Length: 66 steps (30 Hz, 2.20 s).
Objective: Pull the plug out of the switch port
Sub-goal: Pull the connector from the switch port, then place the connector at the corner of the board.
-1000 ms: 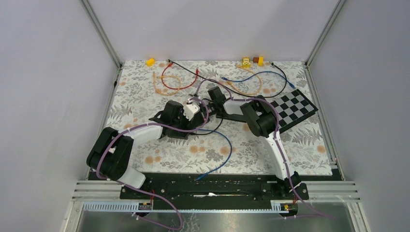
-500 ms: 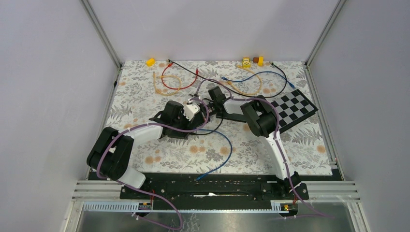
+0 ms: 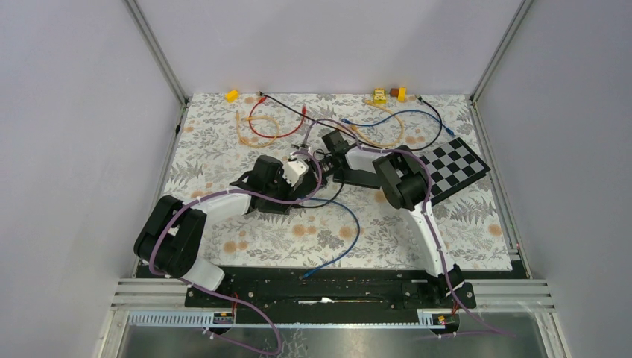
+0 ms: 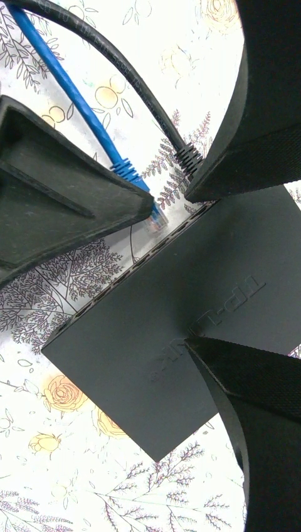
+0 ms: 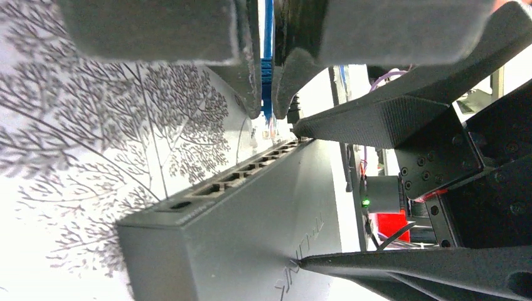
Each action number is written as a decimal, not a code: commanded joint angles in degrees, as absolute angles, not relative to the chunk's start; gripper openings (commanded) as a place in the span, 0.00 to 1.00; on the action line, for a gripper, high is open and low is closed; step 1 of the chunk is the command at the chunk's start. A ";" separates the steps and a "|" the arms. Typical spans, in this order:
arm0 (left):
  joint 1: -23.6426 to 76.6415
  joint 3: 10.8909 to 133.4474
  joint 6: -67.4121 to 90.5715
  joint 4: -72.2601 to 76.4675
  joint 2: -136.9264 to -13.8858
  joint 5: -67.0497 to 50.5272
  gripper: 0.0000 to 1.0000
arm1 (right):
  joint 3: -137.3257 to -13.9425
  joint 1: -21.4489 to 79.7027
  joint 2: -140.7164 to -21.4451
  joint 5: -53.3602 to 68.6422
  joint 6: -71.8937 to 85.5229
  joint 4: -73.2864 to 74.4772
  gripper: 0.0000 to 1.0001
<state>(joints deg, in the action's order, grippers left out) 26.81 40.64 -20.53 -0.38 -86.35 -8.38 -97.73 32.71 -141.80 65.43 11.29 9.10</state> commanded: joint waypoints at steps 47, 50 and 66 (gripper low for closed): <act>17.90 51.45 -6.25 8.51 -82.86 -42.91 0.97 | -130.55 23.55 -128.73 52.11 21.87 16.84 0.00; 18.20 55.42 -0.58 9.90 -85.33 -46.67 0.96 | -130.64 23.34 -126.76 49.57 23.33 16.39 0.00; 31.05 64.44 7.73 28.07 -97.79 -45.96 0.82 | -123.96 20.73 -113.92 49.55 32.24 10.15 0.00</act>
